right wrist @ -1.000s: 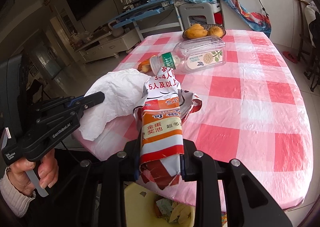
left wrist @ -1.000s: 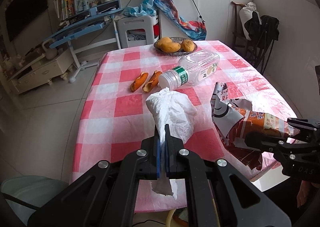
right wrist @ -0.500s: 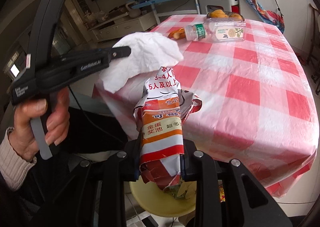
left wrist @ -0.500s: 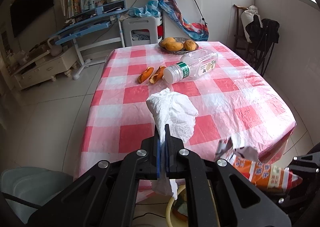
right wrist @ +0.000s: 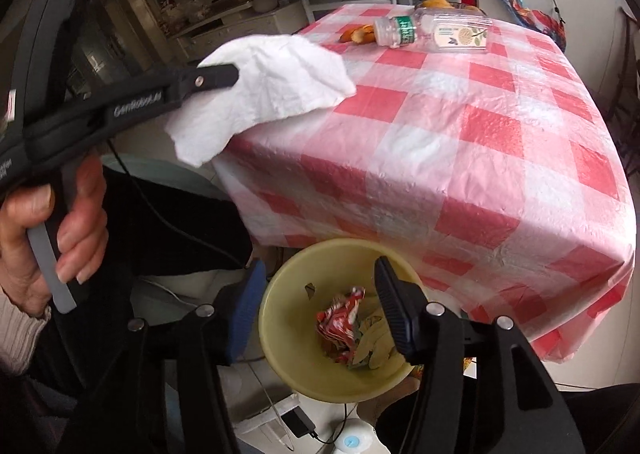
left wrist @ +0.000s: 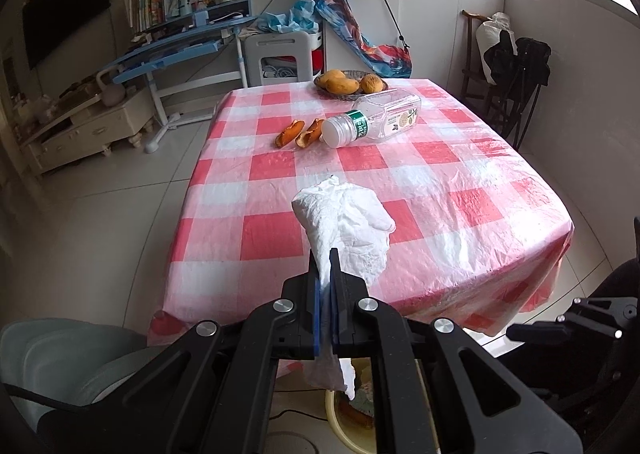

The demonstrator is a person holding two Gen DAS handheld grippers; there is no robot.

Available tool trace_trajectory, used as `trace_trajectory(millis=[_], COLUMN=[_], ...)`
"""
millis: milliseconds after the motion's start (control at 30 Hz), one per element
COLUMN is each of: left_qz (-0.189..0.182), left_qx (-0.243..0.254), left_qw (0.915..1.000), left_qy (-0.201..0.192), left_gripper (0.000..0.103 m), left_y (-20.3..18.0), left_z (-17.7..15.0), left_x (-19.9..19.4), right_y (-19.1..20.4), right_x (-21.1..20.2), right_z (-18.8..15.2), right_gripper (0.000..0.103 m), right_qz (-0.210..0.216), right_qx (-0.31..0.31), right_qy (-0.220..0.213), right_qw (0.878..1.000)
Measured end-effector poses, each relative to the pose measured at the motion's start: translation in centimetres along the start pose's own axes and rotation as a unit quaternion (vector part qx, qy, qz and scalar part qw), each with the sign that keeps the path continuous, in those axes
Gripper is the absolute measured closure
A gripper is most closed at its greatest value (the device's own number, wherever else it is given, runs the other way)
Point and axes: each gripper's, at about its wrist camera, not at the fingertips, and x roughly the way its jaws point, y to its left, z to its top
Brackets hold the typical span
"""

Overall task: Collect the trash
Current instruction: 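Carry the snack bag and white bag over the yellow bucket with both grippers, then open both grippers over the bucket to drop the snack bag and white bag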

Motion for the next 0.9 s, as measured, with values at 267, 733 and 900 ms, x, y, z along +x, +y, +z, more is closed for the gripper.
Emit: trace_trajectory(millis=[267, 733, 900], left_qz=[-0.022, -0.07, -0.046], left_qx=[0.024, 0.099, 0.071], left_qw=[0.9993, 0.9884, 0.9947], left_qy=[0.022, 0.091, 0.06], left_gripper=[0.098, 0.063, 0.046], left_y=[-1.7, -5.5, -4.2], left_z=[-1.9, -5.5, -4.7], left_x=[-0.8, -0.4, -1.2], right_y=[-2.5, -4.8, -5.0], right_x=[-2.4, -4.1, -4.2], right_z=[0.7, 0.8, 0.5], right_gripper=[0.039, 0.031, 0.03], right_qz=[0.013, 0.029, 0.024], right_qx=[0.078, 0.154, 0.157], right_qy=[-0.088, -0.142, -0.145], right_qw=[0.993, 0.978, 0.977])
